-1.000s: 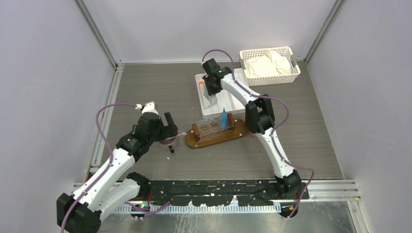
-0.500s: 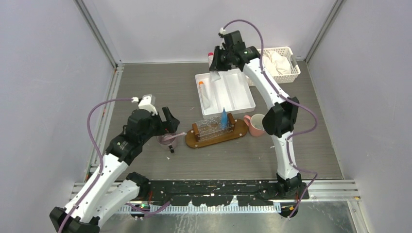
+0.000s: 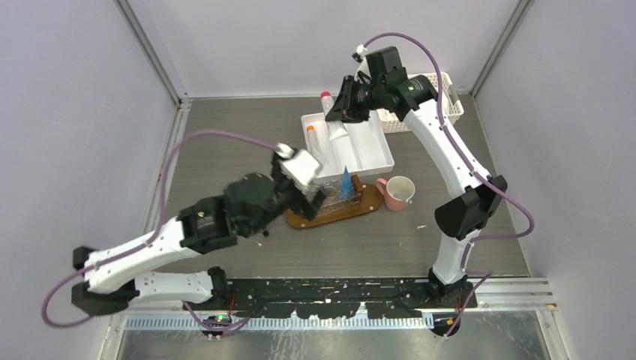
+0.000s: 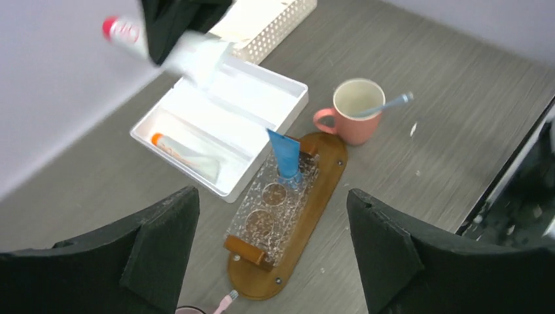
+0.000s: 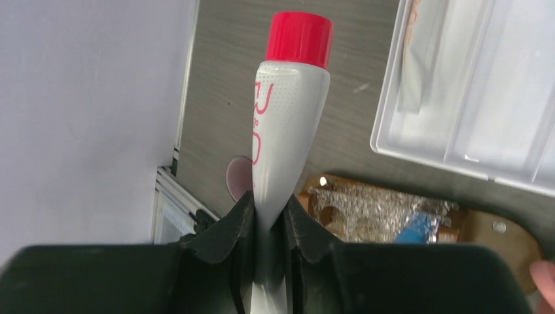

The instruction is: Prepare toiletry sets of a toothbrush and toothpaste on the tray

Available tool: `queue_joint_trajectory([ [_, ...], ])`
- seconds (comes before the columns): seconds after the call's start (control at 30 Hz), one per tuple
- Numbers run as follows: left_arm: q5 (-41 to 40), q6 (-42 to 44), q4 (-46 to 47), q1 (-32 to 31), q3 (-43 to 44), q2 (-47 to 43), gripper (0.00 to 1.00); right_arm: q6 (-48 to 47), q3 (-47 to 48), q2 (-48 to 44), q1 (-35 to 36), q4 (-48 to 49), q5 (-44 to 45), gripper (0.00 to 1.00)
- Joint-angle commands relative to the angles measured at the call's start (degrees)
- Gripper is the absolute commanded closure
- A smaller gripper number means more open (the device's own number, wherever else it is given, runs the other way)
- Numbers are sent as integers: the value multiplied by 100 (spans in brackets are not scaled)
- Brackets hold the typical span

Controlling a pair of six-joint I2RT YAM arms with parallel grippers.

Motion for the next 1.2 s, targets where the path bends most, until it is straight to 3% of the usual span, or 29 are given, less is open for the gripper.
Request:
queue_joint_trajectory([
  [0.0,-3517,2225,282,-1831,175,943,16,-96,-594,-620,29,-427,-331,88],
  [0.07,-4957,3361,1000,-2362,32,1527,16,-155,-969,-824,36,-461,-493,88],
  [0.13,-5691,4553,2270,-2641,-315,1929,16,-225,-1381,-1063,31,-429,-626,88],
  [0.2,-5938,6391,4572,-2908,-897,2126,15,-293,-1772,-1334,29,-400,-700,88],
  [0.23,-5973,7286,6270,-3049,-1164,2236,15,-311,-1979,-1454,25,-357,-805,88],
  [0.4,-5812,10525,10326,-3188,-1537,3329,14,-237,-2939,-2039,29,8,-1069,88],
  [0.43,-5798,10899,10603,-3188,-1480,3538,14,-222,-3096,-2143,30,66,-1101,88],
  [0.53,-5651,10974,10649,-3196,-1422,3854,14,-226,-3586,-2501,41,274,-1126,88],
  [0.77,-5569,10475,10641,-2992,-1432,3833,22,-307,-4284,-2896,62,469,-1216,89],
  [1.0,-5509,10160,10633,-2677,-1512,3987,23,-159,-4267,-3103,209,575,-1253,90],
  [1.17,-5523,9395,10058,-2461,-1484,4029,33,-19,-4266,-3237,295,646,-1329,90],
])
